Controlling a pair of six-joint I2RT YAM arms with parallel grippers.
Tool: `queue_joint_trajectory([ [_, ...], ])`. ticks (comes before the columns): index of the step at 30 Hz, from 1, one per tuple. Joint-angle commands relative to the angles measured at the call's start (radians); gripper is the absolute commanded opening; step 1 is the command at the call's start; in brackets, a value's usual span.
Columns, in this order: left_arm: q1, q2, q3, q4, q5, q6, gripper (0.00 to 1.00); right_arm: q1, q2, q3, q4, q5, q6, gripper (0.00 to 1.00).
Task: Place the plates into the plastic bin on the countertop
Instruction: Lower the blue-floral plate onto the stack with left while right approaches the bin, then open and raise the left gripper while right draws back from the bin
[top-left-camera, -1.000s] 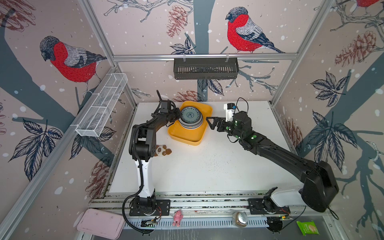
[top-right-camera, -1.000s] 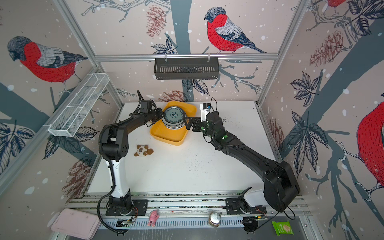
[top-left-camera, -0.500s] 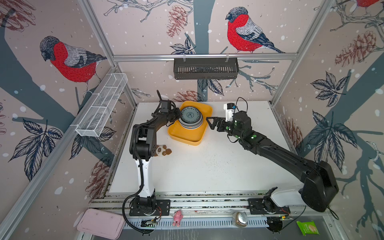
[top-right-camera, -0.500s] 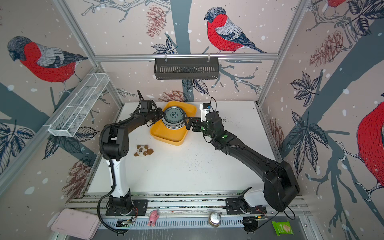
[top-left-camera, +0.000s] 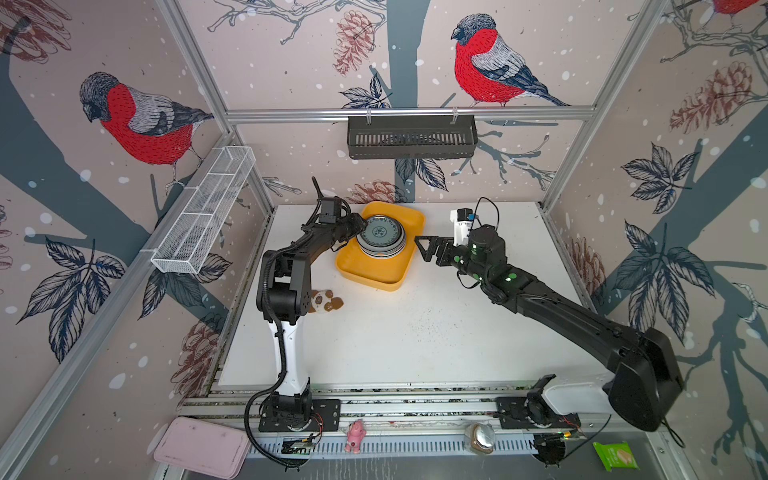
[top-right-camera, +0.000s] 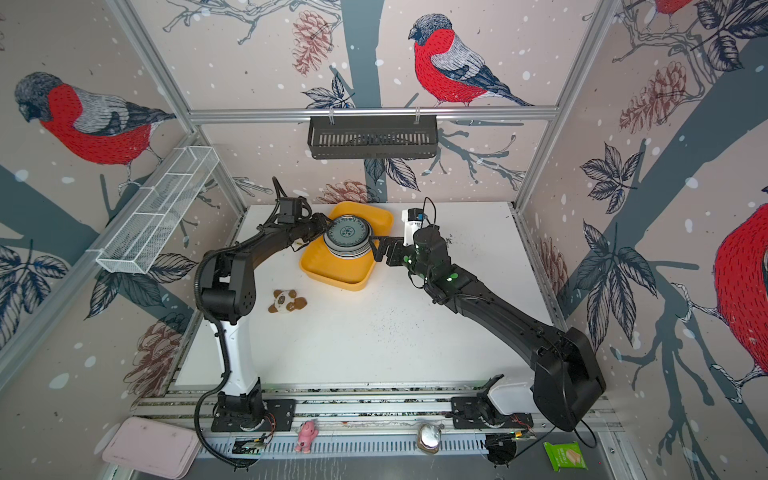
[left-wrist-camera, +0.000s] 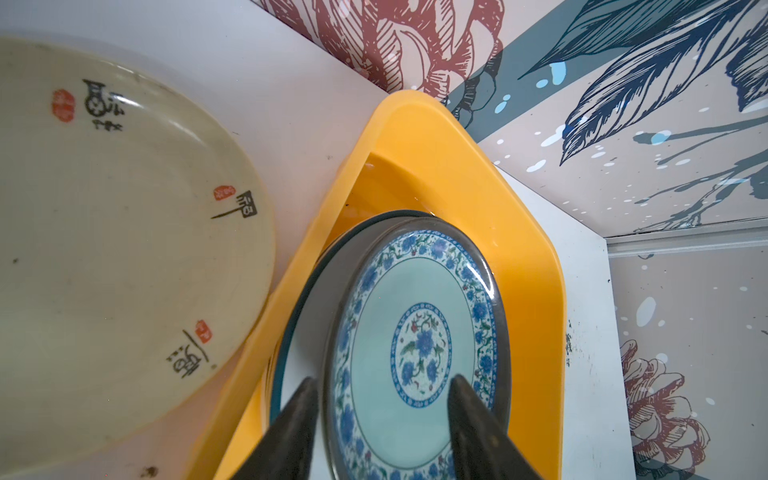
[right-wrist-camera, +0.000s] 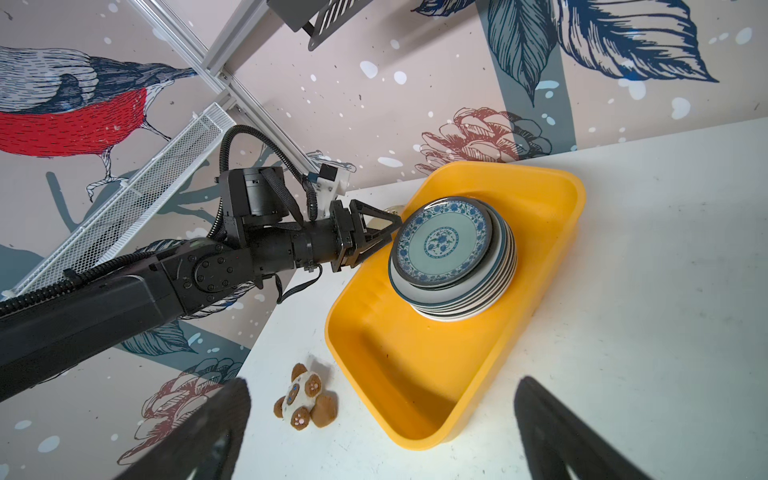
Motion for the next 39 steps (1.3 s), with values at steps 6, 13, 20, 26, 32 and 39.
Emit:
queue_joint_trajectory([
  [6,0.0,-0.095,-0.07,0.005,-0.027,0.033,0.75,0.006,-0.066,-0.045,0.011,0.041,-0.001,1.0],
  [13,-0.013,-0.234,-0.17,0.075,-0.043,0.065,0.8,0.006,-0.161,-0.107,0.008,0.076,-0.012,1.0],
  [20,-0.041,-0.385,-0.304,0.159,-0.089,0.058,0.83,0.006,-0.257,-0.16,-0.018,0.106,-0.019,1.0],
  [26,-0.05,-0.52,-0.41,0.214,-0.132,0.065,0.88,0.005,-0.36,-0.227,-0.036,0.134,0.006,1.0],
  [32,-0.051,-0.609,-0.463,0.203,-0.159,0.094,0.93,0.017,-0.426,-0.261,-0.054,0.153,0.031,1.0],
  [39,-0.049,-0.701,-0.552,0.233,-0.185,0.112,0.96,0.081,-0.448,-0.261,-0.074,0.21,0.041,1.0],
])
